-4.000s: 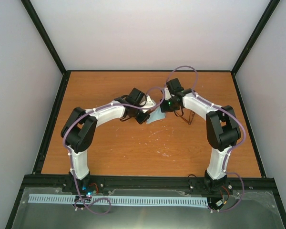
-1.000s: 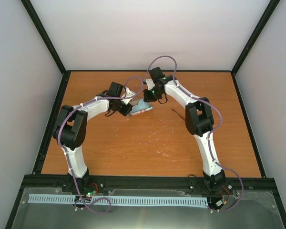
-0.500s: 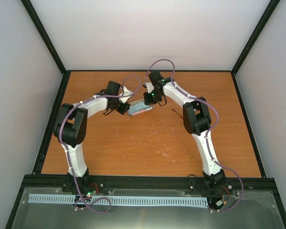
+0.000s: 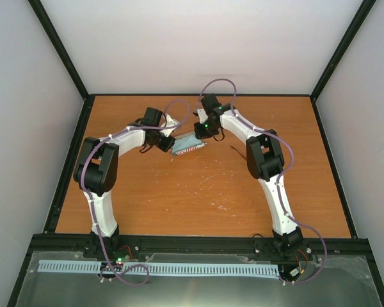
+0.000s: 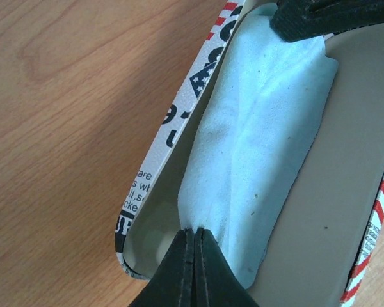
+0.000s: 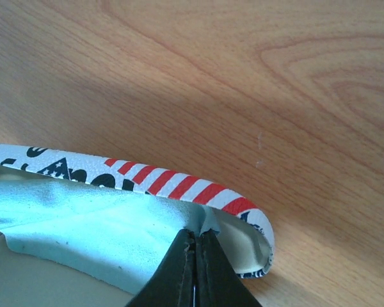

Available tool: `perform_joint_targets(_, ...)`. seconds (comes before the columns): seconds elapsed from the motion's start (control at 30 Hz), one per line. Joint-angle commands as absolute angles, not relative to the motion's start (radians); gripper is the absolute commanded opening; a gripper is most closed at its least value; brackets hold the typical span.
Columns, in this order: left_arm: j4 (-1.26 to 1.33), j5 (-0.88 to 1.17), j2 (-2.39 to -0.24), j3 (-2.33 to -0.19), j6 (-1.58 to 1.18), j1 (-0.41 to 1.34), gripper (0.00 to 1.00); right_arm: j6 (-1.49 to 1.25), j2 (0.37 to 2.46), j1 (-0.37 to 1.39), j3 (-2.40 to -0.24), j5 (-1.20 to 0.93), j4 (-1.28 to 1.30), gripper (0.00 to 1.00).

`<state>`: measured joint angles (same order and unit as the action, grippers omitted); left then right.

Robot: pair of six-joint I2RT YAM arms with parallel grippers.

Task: Organize the sunglasses
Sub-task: Place the glasses cleaning cloth in the sunglasses case.

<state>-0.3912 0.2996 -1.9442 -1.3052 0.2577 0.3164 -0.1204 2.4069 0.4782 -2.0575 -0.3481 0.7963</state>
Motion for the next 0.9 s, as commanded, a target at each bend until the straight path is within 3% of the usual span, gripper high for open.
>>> perform_joint_targets(0.0,-0.392,0.308,-1.957,-1.354,0.273,0.308,0.01,-0.127,2.362,0.474,-2.036,-0.337,0.752,0.03)
perform_joint_targets(0.7,-0.393,0.299,-1.965,-1.352,0.272,0.308,0.00,-0.117,2.314,0.465,-1.985,-0.356,0.691,0.03)
perform_joint_targets(0.87,-0.388,0.281,-1.967,-1.350,0.267,0.308,0.06,-0.115,2.335,0.465,-1.989,-0.353,0.705,0.03)
